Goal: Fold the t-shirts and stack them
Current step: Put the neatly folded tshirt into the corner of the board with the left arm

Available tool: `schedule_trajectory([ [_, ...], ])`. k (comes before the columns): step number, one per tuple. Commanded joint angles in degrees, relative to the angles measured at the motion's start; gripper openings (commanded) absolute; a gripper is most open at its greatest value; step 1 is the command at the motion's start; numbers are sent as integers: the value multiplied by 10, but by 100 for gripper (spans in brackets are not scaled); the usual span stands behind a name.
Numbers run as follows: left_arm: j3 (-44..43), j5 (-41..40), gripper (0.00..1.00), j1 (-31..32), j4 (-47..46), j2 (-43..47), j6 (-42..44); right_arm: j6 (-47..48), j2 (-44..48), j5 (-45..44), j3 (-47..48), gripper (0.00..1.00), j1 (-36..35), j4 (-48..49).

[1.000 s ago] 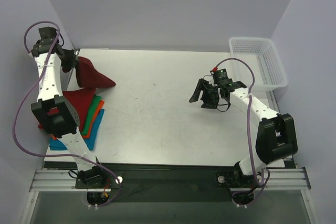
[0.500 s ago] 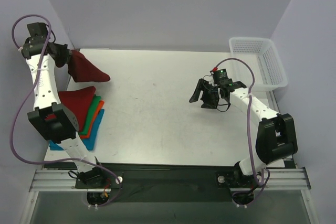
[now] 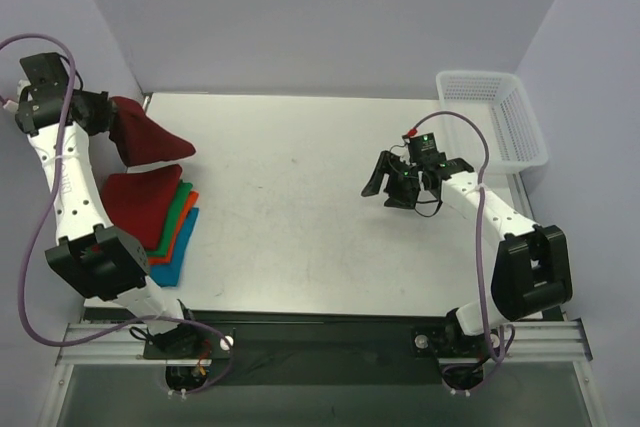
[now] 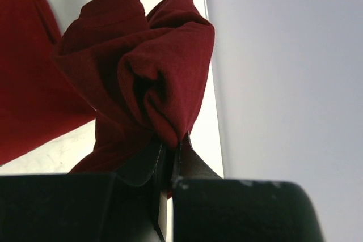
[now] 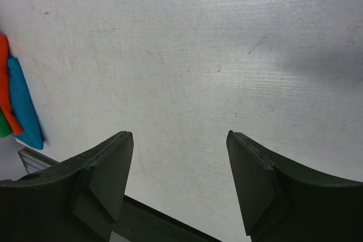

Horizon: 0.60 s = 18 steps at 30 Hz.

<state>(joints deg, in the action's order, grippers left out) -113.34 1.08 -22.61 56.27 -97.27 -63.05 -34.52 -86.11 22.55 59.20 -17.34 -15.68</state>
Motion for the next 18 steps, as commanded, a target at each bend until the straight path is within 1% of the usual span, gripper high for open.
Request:
schedule_trajectory([
  [1,41,17,0,-23,-48,54,13,0,30,-2,-8,68,-8,-13],
  [2,77,23,0,-28,-55,74,13,-1,33,-2,-9,68,-10,-13],
  [7,184,37,0,-81,-76,133,32,-2,40,-10,-13,68,-27,-19],
  [8,224,48,0,-90,-75,154,39,-2,40,-11,-12,68,-30,-23],
  [9,245,52,0,-109,-79,168,43,-3,42,-13,-12,68,-37,-24],
  [11,289,62,0,-127,-78,208,56,-4,45,-16,-10,68,-44,-29],
  [12,327,63,0,-136,-77,221,63,-4,45,-17,-9,68,-47,-30],
  [14,367,53,0,-161,-69,261,86,-4,50,-23,-8,68,-62,-36],
  [15,403,52,16,-171,-64,273,95,-1,51,-26,-9,68,-65,-38],
  [16,417,51,28,-199,-51,295,115,0,55,-30,-10,68,-70,-44],
  [17,430,48,45,-211,-48,306,125,0,58,-32,-13,68,-72,-46],
  [18,445,47,56,-221,-48,318,136,3,61,-32,-20,69,-74,-47],
])
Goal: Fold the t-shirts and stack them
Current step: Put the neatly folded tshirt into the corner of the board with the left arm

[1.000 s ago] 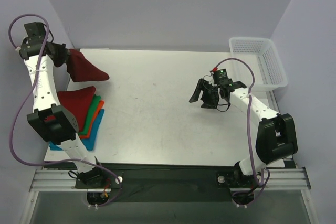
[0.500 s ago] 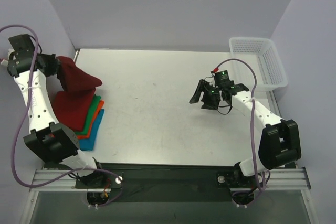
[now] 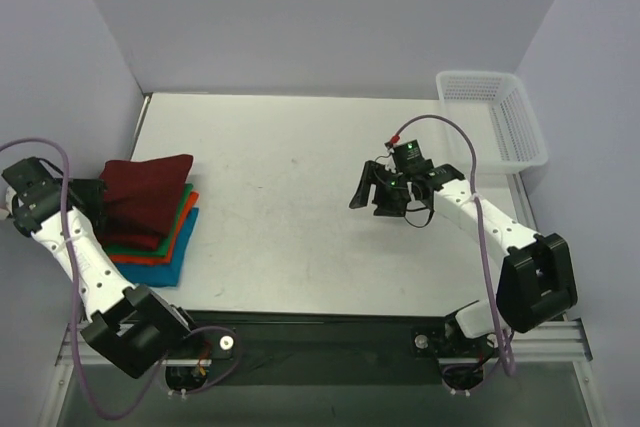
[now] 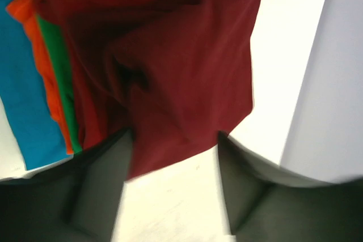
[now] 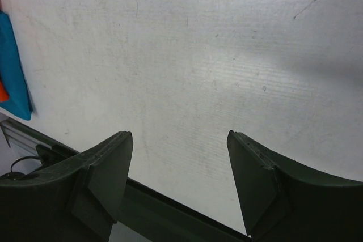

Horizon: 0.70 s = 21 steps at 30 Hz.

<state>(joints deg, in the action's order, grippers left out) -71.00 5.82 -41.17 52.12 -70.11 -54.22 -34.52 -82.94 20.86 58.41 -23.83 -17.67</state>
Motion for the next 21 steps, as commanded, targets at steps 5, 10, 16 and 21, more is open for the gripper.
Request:
schedule_trajectory([
  [5,68,15,97,-53,-26,100,73,9,52,-24,-25,70,-10,-33],
  [10,64,33,97,-6,-51,110,81,9,66,-26,-27,69,-10,-36],
  [16,82,-29,97,184,-83,132,72,3,95,-44,-34,70,-11,-36],
  [21,140,-54,97,379,-137,139,46,-12,137,-67,-53,70,-10,-34],
])
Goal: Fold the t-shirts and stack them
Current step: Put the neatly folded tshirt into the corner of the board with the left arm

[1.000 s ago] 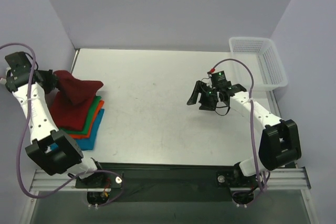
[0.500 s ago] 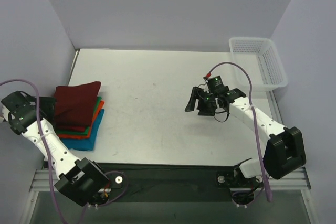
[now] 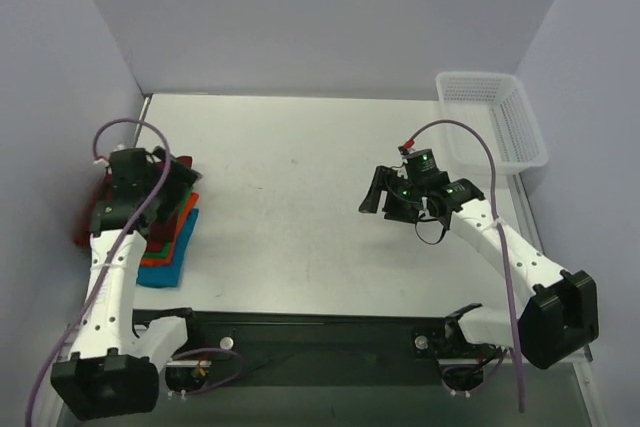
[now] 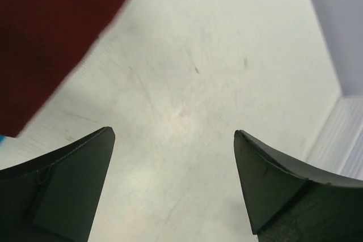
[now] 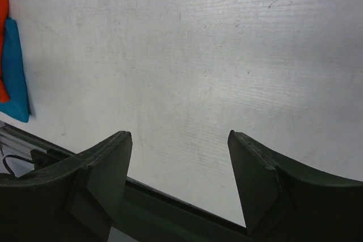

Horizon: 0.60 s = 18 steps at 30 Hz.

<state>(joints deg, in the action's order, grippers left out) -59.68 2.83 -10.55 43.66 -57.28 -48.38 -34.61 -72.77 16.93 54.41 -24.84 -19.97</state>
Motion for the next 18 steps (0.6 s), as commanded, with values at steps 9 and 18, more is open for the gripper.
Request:
schedule_trajectory([
  [9,77,-164,97,447,-111,-12,-5,-23,185,-81,-75,71,-1,-4],
  [18,138,-147,97,548,-155,7,12,-49,349,-166,-161,77,0,-7],
])
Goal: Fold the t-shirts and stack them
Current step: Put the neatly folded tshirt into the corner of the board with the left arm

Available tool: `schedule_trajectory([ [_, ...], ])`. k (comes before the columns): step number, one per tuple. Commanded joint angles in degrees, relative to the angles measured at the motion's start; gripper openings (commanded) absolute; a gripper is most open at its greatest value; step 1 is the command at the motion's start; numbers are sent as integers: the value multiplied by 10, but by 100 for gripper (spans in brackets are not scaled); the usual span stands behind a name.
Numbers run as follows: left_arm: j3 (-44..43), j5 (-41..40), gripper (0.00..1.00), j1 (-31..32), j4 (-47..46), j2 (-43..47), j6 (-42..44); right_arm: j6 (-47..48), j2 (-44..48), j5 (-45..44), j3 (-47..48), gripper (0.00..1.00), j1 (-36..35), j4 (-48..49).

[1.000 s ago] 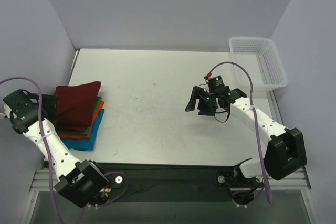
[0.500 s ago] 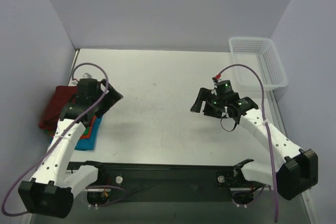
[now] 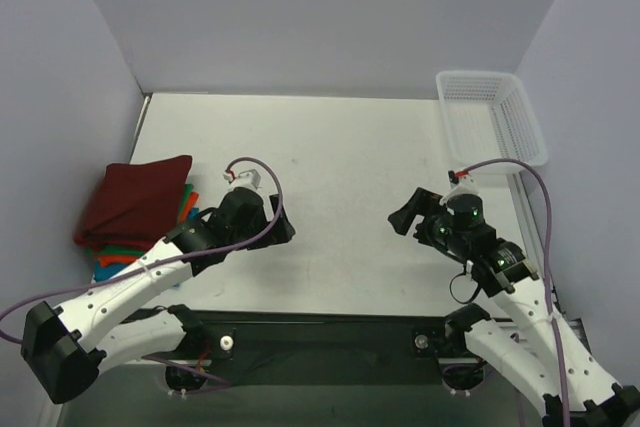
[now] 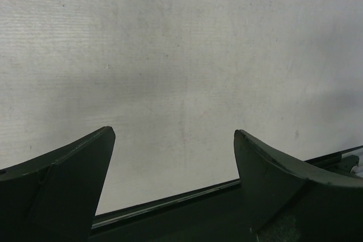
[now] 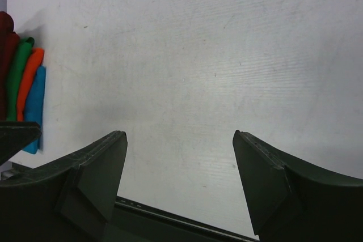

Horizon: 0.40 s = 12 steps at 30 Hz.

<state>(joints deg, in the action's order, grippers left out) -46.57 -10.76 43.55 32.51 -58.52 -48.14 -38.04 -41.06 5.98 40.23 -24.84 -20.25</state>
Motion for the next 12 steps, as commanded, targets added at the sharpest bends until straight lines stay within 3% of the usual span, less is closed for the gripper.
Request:
schedule_trajectory([
  [1,9,-1,97,7,-47,24,13,-14,39,-58,-22,78,0,-4],
  [12,-4,-14,97,8,-19,52,31,-18,41,-102,-22,77,-1,-7],
])
